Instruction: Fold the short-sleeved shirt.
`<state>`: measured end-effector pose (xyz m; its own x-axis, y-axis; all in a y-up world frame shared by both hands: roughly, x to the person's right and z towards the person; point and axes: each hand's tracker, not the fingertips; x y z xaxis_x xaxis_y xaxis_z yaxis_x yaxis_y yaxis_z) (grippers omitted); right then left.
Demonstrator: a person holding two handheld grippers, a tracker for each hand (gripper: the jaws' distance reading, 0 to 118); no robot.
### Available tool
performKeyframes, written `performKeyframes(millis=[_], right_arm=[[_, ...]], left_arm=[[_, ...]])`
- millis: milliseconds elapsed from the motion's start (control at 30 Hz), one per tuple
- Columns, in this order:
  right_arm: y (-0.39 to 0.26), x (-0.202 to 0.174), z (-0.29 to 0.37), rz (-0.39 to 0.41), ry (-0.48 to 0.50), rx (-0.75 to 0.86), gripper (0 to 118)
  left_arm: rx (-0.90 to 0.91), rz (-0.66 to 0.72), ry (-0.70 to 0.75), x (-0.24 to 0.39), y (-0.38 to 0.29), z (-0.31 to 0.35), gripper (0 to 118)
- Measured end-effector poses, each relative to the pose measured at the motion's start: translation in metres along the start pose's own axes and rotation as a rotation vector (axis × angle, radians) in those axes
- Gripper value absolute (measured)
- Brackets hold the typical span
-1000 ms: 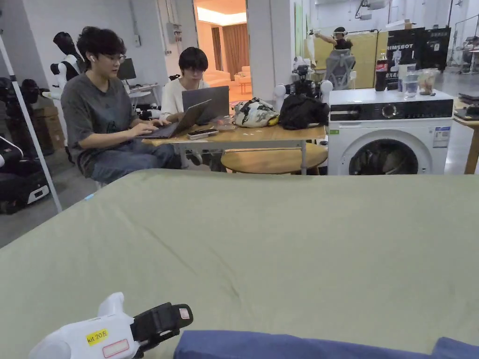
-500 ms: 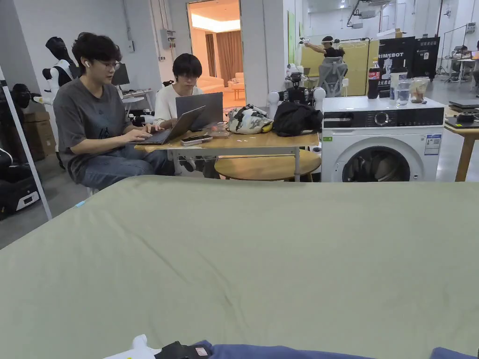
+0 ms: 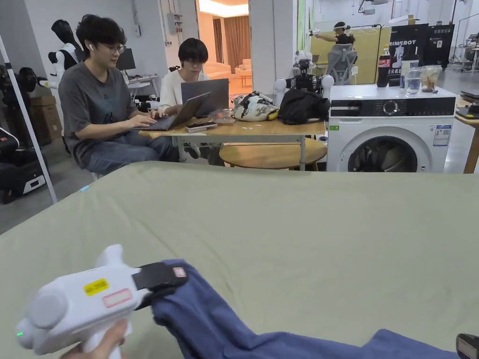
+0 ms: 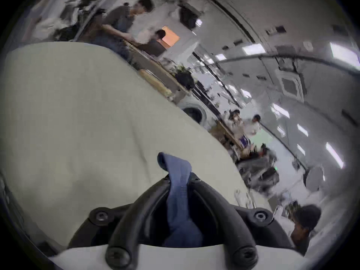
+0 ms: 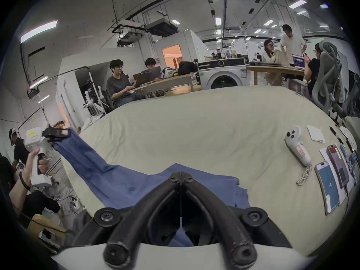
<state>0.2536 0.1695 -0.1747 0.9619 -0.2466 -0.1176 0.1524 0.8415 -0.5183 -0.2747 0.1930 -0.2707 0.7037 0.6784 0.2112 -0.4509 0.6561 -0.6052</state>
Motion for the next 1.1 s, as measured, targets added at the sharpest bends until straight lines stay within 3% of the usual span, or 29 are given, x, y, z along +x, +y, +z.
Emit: performKeyframes(millis=[200, 233, 267, 333, 367, 400, 433, 467, 500, 533, 567, 633, 733, 800, 900, 967, 1000, 1033, 1100], right_arm=[[-0.001, -0.009, 0.017, -0.002, 0.033, 0.021, 0], [-0.004, -0.002, 0.018, 0.003, 0.030, 0.023, 0], [-0.005, 0.001, 0.021, 0.012, 0.026, 0.021, 0], [-0.007, 0.008, 0.023, 0.033, -0.001, 0.008, 0], [-0.009, 0.012, 0.024, 0.043, -0.025, -0.002, 0], [-0.009, 0.017, 0.025, 0.046, -0.029, -0.005, 0], [-0.009, 0.021, 0.026, 0.044, -0.027, -0.005, 0], [-0.009, 0.025, 0.026, 0.035, -0.031, -0.004, 0], [-0.009, 0.028, 0.028, 0.015, -0.034, 0.003, 0], [-0.009, 0.030, 0.028, -0.005, -0.028, 0.011, 0], [-0.010, 0.034, 0.027, -0.032, -0.016, 0.017, 0], [-0.011, 0.037, 0.027, -0.051, -0.016, 0.021, 0], [-0.015, 0.037, 0.026, -0.049, -0.017, 0.009, 0], [-0.018, 0.033, 0.025, -0.038, -0.022, -0.002, 0], [-0.019, 0.028, 0.022, -0.022, -0.024, -0.023, 0], [-0.018, 0.026, 0.019, -0.012, -0.021, -0.028, 0], [-0.016, 0.026, 0.017, -0.012, -0.019, -0.031, 0], [-0.015, 0.025, 0.016, -0.013, -0.015, -0.031, 0], [-0.013, 0.023, 0.012, -0.021, 0.007, -0.029, 0]], left_arm=[[-0.295, -0.119, -0.024, 0.048, -0.094, -0.131, 4], [-0.306, -0.149, -0.052, 0.056, -0.107, -0.143, 8], [-0.332, -0.159, -0.084, 0.063, -0.115, -0.152, 25], [-0.344, -0.101, -0.126, 0.071, -0.122, -0.160, 45], [-0.338, -0.084, -0.173, 0.075, -0.119, -0.160, 67], [-0.334, -0.093, -0.187, 0.078, -0.115, -0.158, 78], [-0.296, -0.091, -0.221, 0.080, -0.109, -0.151, 66], [-0.270, -0.090, -0.230, 0.080, -0.104, -0.146, 64], [-0.251, -0.093, -0.224, 0.076, -0.099, -0.143, 53], [-0.238, -0.093, -0.211, 0.072, -0.096, -0.144, 18], [-0.231, -0.133, -0.178, 0.068, -0.094, -0.145, 0], [-0.261, -0.143, -0.122, 0.057, -0.103, -0.157, 0], [-0.448, -0.080, -0.083, 0.049, -0.141, -0.178, 0], [-0.549, -0.082, -0.118, 0.046, -0.167, -0.190, 0], [-0.493, -0.078, -0.141, 0.049, -0.165, -0.183, 0], [-0.495, 0.004, -0.159, 0.044, -0.148, -0.175, 1], [-0.445, 0.003, -0.161, 0.042, -0.138, -0.165, 12], [-0.366, 0.000, -0.165, 0.036, -0.124, -0.149, 37], [-0.256, 0.050, -0.158, 0.015, -0.091, -0.125, 75]])
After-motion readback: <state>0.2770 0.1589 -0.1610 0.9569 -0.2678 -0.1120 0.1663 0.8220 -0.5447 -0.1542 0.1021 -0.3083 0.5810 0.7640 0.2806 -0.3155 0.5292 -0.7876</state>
